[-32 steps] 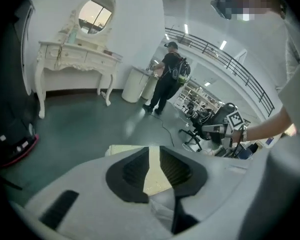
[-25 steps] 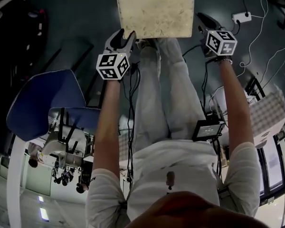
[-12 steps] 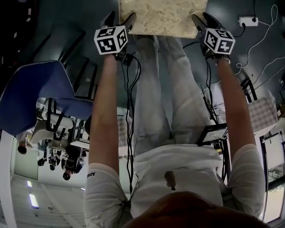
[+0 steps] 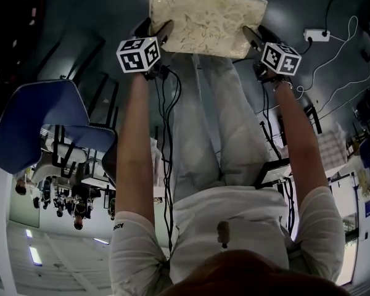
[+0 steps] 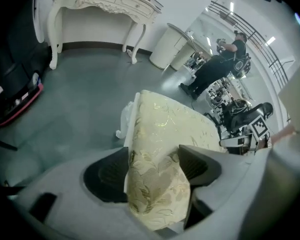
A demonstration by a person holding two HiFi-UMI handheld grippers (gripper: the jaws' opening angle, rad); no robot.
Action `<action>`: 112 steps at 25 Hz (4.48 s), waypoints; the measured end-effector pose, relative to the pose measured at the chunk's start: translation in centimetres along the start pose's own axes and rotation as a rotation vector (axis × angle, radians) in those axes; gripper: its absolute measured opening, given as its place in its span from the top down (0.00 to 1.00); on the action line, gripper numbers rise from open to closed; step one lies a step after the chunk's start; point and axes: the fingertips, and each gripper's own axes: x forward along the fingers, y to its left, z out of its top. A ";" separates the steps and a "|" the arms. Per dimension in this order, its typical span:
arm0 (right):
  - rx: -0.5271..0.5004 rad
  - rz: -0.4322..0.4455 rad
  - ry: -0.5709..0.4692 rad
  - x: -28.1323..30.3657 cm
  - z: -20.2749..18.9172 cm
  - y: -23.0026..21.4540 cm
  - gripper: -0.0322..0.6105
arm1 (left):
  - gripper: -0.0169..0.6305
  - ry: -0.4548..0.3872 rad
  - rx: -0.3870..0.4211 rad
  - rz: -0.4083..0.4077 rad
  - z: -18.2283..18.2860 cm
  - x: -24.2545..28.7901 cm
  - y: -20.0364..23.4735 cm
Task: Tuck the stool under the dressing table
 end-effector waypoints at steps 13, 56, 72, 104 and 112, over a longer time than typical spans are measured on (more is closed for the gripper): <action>-0.126 0.005 0.071 2.9 7.3 1.1 0.55 | 0.52 -0.046 -0.044 0.120 4.0 0.3 1.6; -0.479 -0.014 0.005 21.1 45.1 23.2 0.61 | 0.57 -0.307 -0.233 0.181 36.0 -4.1 23.3; -0.542 0.032 0.044 27.2 57.0 28.6 0.60 | 0.57 -0.289 -0.260 0.230 46.4 -3.3 29.0; -0.558 0.118 -0.146 34.6 76.4 37.3 0.60 | 0.58 -0.420 -0.302 0.264 63.0 -4.1 35.4; -0.491 0.052 -0.148 33.7 77.8 35.8 0.60 | 0.59 -0.380 -0.234 0.266 66.1 -3.1 35.2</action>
